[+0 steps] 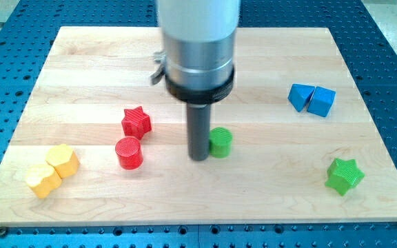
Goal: Move the green circle towards the center of the board
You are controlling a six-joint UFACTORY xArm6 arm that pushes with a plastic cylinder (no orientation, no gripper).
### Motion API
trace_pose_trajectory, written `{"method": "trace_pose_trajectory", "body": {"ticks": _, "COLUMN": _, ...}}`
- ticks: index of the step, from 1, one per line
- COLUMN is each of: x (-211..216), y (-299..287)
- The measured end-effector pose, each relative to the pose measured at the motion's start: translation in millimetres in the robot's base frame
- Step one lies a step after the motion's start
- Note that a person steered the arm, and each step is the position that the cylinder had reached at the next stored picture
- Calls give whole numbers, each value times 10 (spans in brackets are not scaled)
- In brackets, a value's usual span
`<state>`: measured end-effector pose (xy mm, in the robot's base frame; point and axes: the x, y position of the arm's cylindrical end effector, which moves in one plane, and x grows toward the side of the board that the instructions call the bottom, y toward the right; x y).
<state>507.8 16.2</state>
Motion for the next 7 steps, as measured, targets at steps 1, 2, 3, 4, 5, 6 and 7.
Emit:
{"method": "trace_pose_trajectory", "body": {"ticks": 1, "x": -183, "y": 172}}
{"method": "trace_pose_trajectory", "body": {"ticks": 2, "x": 125, "y": 173}}
{"method": "trace_pose_trajectory", "body": {"ticks": 3, "x": 113, "y": 632}}
{"method": "trace_pose_trajectory", "body": {"ticks": 4, "x": 60, "y": 1157}}
{"method": "trace_pose_trajectory", "body": {"ticks": 5, "x": -90, "y": 1151}}
{"method": "trace_pose_trajectory", "body": {"ticks": 6, "x": -332, "y": 403}}
{"method": "trace_pose_trajectory", "body": {"ticks": 7, "x": -386, "y": 163}}
